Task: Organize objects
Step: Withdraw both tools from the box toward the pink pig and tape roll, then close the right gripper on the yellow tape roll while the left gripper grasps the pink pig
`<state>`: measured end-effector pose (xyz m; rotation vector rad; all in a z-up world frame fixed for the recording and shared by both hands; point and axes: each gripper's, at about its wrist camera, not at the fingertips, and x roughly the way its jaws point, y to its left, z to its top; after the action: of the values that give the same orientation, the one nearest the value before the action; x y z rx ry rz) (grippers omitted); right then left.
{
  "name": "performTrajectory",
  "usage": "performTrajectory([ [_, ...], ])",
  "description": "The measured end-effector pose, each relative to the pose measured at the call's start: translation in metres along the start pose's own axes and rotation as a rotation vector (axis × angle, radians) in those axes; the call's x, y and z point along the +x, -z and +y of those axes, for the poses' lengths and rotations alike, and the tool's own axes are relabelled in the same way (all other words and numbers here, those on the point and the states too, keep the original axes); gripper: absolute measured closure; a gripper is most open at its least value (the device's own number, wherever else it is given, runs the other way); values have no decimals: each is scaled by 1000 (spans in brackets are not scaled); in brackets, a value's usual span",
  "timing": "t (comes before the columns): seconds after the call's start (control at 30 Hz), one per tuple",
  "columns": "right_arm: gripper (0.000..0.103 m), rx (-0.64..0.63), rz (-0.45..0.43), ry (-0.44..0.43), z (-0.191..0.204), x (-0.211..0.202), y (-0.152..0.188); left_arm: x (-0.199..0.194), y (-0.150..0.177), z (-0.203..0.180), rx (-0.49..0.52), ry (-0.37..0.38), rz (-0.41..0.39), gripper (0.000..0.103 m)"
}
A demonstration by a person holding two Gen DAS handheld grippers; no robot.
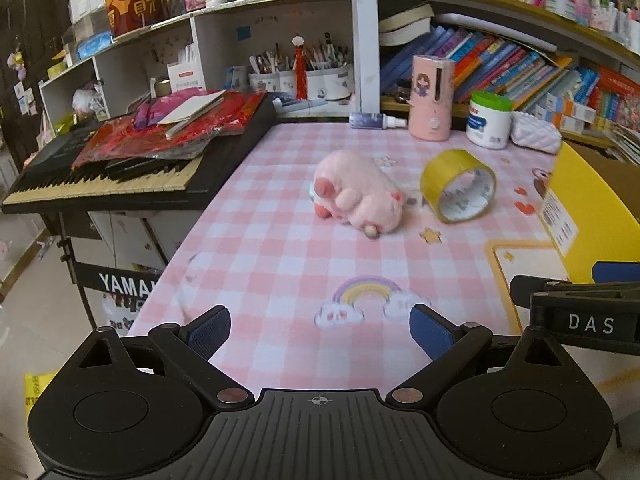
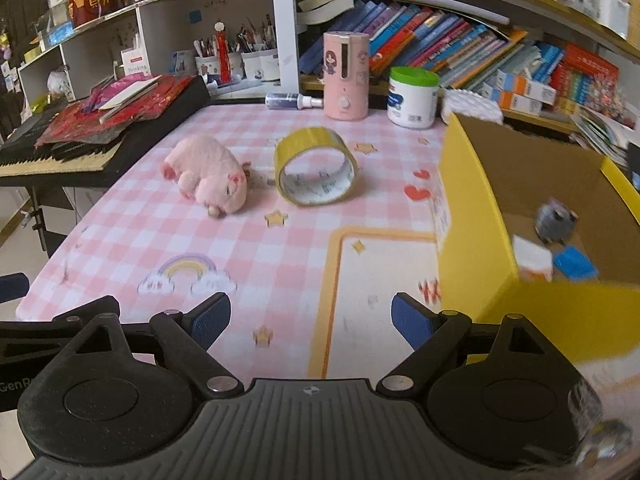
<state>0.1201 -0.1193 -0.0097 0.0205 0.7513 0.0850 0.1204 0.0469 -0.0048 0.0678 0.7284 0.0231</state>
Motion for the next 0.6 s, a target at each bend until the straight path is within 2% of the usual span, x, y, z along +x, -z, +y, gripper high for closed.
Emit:
performTrajectory([
  [0.2, 15, -2, -3, -6, -11, 35, -35, 28, -28, 1, -44, -25, -1, 5],
  [0.43, 0, 4, -20, -6, -20, 80, -75, 57, -54, 5, -85, -48, -3, 5],
  [0.6, 0, -12, 3, -31, -18, 116, -97, 72, -63, 6, -108, -59, 7, 5],
])
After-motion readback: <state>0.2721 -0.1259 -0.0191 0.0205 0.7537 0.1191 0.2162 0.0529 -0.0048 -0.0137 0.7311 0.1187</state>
